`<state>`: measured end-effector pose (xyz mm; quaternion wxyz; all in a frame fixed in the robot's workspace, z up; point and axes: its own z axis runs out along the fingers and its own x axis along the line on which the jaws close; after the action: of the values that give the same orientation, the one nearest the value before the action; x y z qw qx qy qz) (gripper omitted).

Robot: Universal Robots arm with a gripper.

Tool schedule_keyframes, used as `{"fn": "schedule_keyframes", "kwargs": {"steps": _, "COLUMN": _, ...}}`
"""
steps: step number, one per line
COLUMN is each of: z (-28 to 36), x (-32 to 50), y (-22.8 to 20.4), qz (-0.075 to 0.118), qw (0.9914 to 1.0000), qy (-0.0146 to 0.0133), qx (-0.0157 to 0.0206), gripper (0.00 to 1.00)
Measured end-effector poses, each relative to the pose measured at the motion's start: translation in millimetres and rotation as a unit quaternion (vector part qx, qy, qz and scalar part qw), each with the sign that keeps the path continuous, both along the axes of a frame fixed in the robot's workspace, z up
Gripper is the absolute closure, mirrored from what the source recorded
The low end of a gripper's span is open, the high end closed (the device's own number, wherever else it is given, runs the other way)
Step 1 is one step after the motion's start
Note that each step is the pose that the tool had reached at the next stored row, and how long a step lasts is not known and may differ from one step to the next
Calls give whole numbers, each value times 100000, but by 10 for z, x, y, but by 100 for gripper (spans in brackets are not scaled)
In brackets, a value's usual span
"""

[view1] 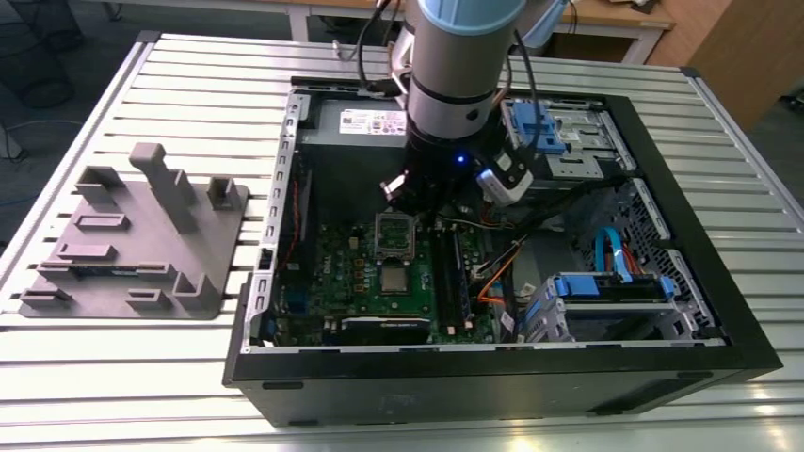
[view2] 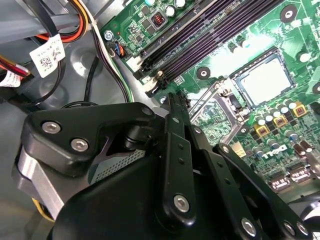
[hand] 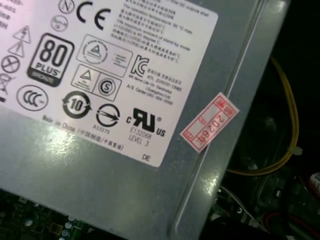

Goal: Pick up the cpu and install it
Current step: 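Close the cpu cover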

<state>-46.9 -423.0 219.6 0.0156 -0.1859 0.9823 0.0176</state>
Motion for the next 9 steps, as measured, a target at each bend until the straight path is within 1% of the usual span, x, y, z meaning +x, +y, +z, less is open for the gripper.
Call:
{"fn": "schedule_keyframes", "kwargs": {"steps": 2, "z": 16, "x": 0, "y": -3, "qz": 122, "qw": 100000, "qy": -2, "qx": -4, "gripper": 89}}
{"fn": "schedule_keyframes", "kwargs": {"steps": 9, "z": 25, "x": 0, "y": -4, "qz": 224, "qw": 100000, "qy": 5, "qx": -22, "gripper": 89}}
